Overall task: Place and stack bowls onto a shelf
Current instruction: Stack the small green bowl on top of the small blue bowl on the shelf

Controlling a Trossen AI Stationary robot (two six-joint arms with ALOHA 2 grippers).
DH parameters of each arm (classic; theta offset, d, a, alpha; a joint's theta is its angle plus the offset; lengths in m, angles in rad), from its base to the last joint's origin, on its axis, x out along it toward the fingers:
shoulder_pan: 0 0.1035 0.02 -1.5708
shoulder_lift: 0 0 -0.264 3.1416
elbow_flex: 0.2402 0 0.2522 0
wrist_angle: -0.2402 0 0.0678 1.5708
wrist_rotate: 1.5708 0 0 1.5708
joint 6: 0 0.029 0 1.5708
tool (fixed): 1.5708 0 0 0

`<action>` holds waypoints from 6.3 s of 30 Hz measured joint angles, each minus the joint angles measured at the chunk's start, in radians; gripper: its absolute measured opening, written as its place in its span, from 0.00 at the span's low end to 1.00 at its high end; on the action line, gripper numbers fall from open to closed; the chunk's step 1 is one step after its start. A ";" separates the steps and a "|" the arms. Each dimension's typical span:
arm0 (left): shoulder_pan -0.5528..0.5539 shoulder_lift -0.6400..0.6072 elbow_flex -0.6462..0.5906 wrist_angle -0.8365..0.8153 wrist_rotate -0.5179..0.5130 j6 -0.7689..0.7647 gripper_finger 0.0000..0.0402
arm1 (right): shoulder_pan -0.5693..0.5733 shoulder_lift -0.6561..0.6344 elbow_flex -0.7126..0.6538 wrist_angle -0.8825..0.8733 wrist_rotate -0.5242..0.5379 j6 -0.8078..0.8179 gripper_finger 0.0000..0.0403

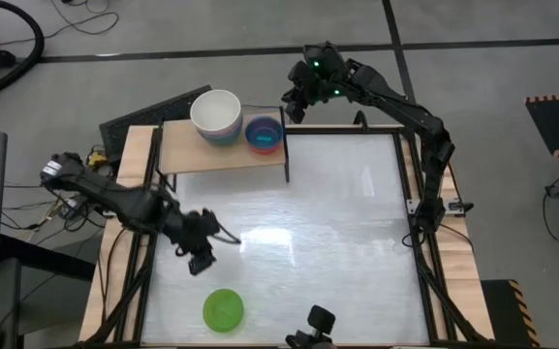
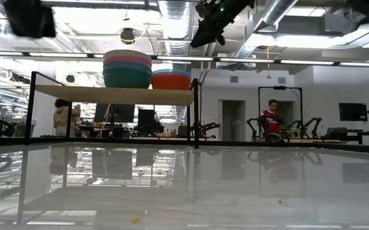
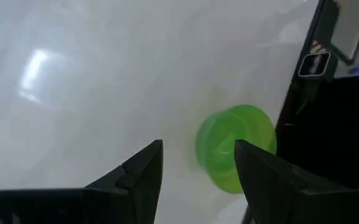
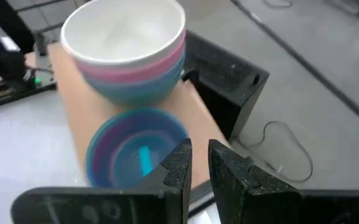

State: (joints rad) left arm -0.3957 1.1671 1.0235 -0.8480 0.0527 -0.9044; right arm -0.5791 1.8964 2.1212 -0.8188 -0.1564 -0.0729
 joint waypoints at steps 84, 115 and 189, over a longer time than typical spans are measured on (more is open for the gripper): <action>0.103 0.349 0.511 -0.642 -1.374 -0.394 0.00 | 0.166 -0.212 0.000 -0.037 0.015 -0.137 0.20; 0.427 0.352 0.991 0.200 -1.381 0.962 0.00 | 0.413 -0.190 0.000 0.390 0.424 -0.424 0.20; 0.115 0.369 1.270 0.551 -1.188 2.025 0.55 | 0.107 0.069 -0.002 0.150 0.238 0.082 0.06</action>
State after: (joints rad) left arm -0.2809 1.5360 2.2937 -0.2966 -1.1353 1.1210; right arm -0.4722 1.9655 2.1193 -0.6685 0.0814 0.0086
